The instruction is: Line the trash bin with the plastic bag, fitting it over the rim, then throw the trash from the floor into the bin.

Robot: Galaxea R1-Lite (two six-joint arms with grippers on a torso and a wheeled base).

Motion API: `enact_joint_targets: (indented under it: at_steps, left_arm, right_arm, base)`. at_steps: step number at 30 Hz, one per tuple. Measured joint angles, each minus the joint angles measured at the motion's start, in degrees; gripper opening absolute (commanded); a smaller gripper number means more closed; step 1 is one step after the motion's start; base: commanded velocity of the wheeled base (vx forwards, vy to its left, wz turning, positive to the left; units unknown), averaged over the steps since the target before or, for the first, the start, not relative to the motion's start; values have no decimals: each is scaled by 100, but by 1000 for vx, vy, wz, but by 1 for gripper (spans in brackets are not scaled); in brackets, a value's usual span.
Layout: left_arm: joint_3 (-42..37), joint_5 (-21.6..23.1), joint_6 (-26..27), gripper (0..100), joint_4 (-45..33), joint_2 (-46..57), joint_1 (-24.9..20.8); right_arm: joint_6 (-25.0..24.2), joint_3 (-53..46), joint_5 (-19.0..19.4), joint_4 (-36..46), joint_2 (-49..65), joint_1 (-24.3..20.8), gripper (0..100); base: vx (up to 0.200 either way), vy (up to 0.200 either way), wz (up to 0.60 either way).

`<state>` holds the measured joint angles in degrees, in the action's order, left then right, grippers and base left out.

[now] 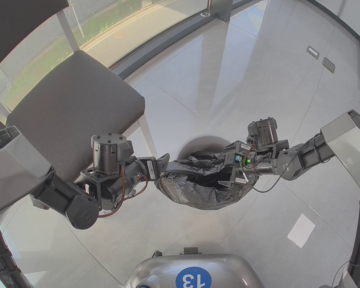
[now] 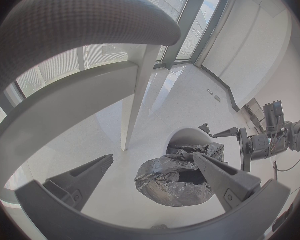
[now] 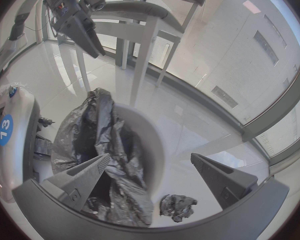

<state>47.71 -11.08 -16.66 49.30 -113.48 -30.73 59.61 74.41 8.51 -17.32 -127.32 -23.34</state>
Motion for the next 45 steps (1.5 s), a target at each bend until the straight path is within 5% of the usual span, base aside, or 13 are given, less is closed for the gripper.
enact_joint_targets:
  at_steps: [21,22,45]
  left_arm:
    - [68,5,52,100,16,-5,4]
    - [68,5,52,100,16,-2,6]
    - [-6,-24,41,100,2,94,-5]
  right_arm:
    - [200,814,-15,35,-529,174,100]
    - [200,845,-15,39,-546,177,0]
    - [-205,1484,-44,-82,-592,207,0]
  base:
    - [0,0,0]
    - [0,0,0]
    - [0,0,0]
